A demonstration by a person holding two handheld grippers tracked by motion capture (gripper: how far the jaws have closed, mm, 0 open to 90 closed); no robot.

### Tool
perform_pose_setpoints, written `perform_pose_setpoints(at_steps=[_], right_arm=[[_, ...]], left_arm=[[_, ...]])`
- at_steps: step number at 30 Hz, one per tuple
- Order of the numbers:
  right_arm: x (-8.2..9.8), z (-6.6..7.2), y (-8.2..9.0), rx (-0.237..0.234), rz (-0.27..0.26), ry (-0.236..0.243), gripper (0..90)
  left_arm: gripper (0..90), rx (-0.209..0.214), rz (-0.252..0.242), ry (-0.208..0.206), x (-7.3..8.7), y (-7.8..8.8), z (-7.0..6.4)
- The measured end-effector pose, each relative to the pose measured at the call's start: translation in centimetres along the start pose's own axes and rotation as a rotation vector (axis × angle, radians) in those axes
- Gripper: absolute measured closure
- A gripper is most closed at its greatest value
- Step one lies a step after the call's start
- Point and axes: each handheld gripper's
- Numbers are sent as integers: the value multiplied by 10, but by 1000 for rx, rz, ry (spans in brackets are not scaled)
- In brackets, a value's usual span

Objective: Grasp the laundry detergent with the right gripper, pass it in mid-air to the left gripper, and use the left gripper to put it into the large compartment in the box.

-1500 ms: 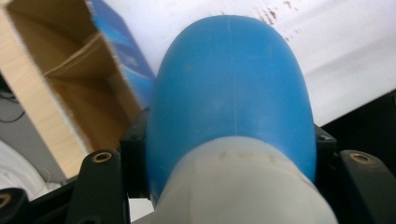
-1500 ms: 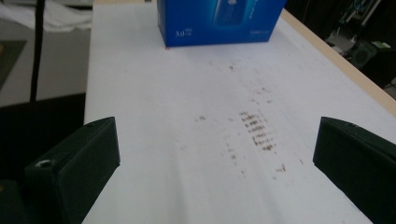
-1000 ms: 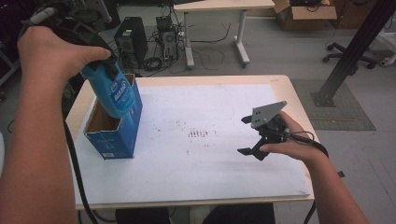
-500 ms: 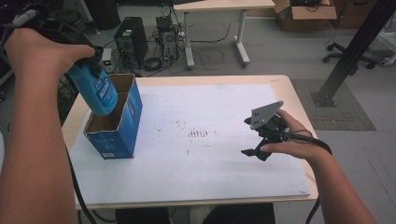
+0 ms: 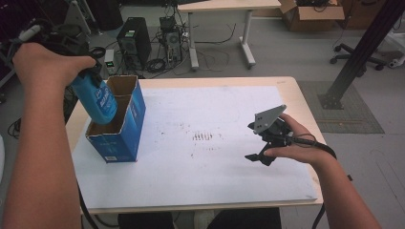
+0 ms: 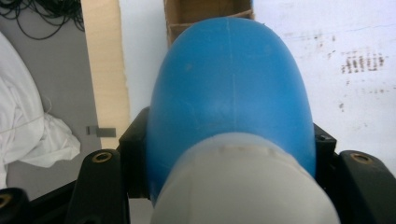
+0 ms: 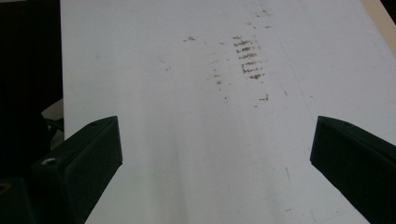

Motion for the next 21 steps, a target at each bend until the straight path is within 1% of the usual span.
perform_pose_setpoints(at_steps=[6, 9, 16, 21], right_arm=[[0, 1, 1, -1, 3, 2, 21], [0, 1, 0, -2, 5, 6, 21], [1, 2, -1, -3, 10, 2, 21], [1, 2, -3, -8, 11, 4, 21]], left_arm=[[386, 14, 22, -3, -5, -23, 1], [386, 13, 32, -6, -7, -34, 1], [386, 17, 58, 2, -11, -62, 3], [386, 15, 71, 4, -14, -79, 3]])
Point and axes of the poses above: each handheld gripper's, and its own axes: y roughly backward along the jaws, x roughly out of its underside, z roughly to its left, and after that the axes turned 7 degrees about z, right-handed
